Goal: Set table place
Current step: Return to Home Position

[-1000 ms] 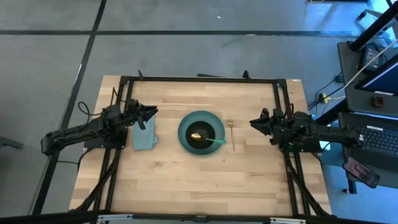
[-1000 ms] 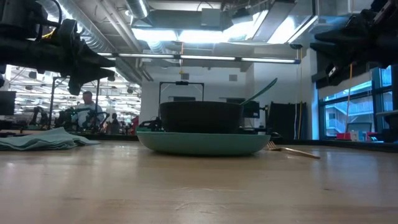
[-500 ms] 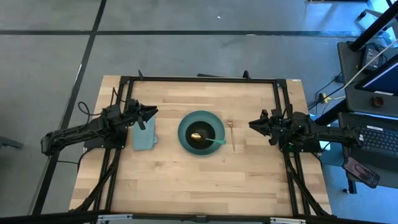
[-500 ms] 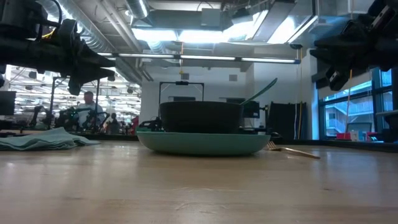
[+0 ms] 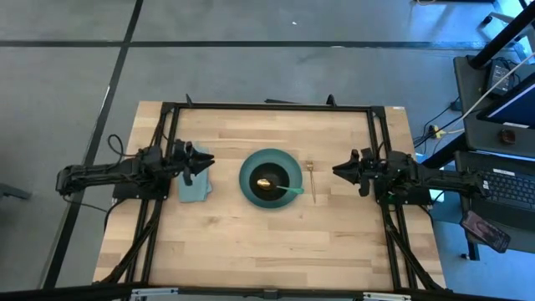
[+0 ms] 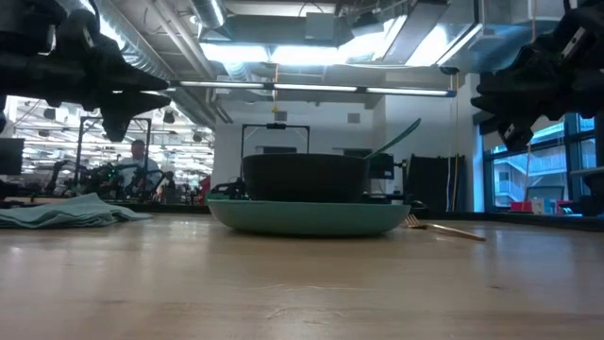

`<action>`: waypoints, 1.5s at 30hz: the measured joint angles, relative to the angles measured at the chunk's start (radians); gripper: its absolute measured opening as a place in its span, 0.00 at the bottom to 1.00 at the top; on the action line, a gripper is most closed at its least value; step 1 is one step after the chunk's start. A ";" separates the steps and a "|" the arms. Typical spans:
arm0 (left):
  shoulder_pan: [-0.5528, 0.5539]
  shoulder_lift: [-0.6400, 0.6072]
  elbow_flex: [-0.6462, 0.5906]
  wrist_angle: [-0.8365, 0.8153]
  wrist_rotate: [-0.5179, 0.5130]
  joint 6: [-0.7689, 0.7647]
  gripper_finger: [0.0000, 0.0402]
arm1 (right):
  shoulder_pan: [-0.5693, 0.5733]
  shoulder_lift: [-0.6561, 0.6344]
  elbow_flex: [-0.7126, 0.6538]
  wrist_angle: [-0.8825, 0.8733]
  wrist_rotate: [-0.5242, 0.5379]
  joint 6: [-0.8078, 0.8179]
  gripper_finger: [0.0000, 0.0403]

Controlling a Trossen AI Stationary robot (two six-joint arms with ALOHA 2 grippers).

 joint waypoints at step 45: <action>-0.070 0.000 0.000 0.000 0.000 0.000 0.30 | 0.000 0.000 0.000 0.000 0.002 0.000 0.22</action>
